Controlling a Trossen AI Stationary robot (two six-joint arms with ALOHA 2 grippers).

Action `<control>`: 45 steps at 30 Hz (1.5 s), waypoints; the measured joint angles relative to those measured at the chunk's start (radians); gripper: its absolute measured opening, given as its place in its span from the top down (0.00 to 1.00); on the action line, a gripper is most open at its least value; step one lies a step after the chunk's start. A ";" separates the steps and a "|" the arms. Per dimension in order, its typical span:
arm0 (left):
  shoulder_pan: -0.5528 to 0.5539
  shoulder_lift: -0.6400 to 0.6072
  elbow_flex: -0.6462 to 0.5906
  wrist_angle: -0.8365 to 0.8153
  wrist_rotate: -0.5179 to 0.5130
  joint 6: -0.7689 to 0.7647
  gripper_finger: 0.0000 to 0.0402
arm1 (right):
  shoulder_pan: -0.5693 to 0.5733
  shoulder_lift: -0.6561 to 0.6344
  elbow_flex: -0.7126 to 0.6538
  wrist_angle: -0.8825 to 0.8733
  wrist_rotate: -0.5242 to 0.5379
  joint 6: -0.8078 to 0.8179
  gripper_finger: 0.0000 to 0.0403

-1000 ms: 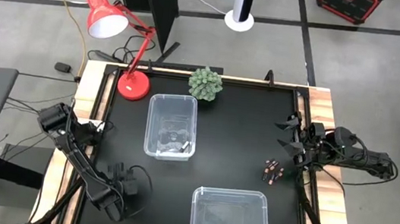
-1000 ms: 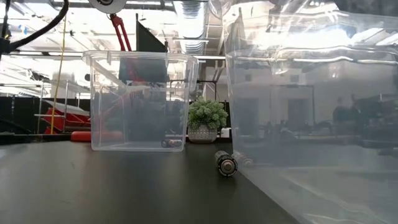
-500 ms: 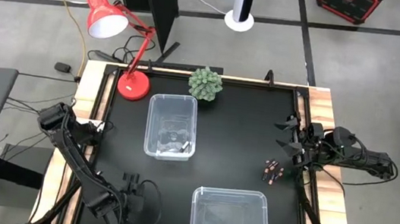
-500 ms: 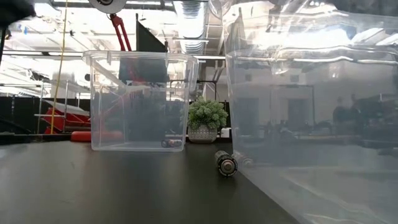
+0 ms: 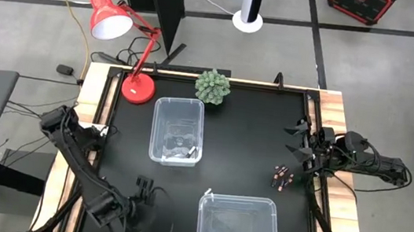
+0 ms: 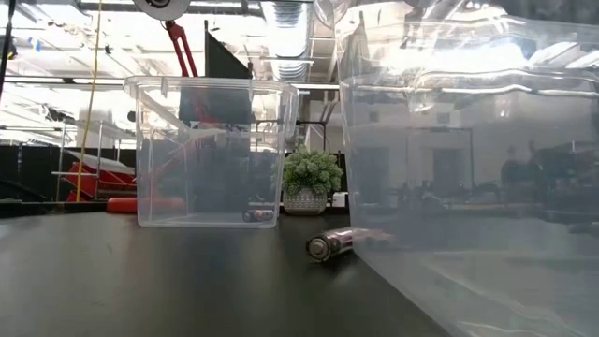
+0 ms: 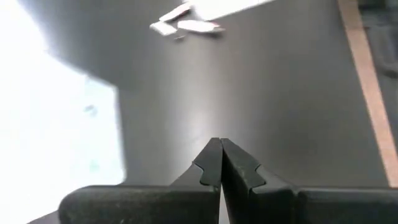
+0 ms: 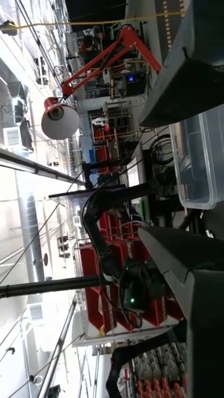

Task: Sort batteries
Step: Put the silver battery into the top transparent bin

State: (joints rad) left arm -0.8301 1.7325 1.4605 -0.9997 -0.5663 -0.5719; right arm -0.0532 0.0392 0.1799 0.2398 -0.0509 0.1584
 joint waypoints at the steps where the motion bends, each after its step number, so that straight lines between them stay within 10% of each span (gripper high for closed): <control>1: 0.012 0.000 0.000 -0.020 -0.017 -0.017 0.99 | 0.000 0.000 0.000 0.000 0.000 0.001 0.28; 6: 0.070 0.000 -0.011 -0.184 0.000 -0.179 1.00 | 0.000 0.000 0.000 0.000 0.000 0.015 0.28; 16: 0.020 0.000 -0.216 -0.240 0.359 -0.504 0.96 | 0.000 0.000 0.000 0.000 0.000 0.017 0.28; 28: -0.098 -0.001 -0.279 -0.304 0.430 -0.804 0.62 | 0.000 0.000 0.000 -0.001 0.000 0.013 0.28; 45: -0.093 -0.144 -0.537 -0.202 0.635 -1.217 0.61 | 0.000 0.000 0.000 0.000 0.000 0.017 0.28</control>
State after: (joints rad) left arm -0.9230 1.5884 0.9231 -1.2013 0.0690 -1.7886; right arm -0.0532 0.0391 0.1799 0.2402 -0.0513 0.1753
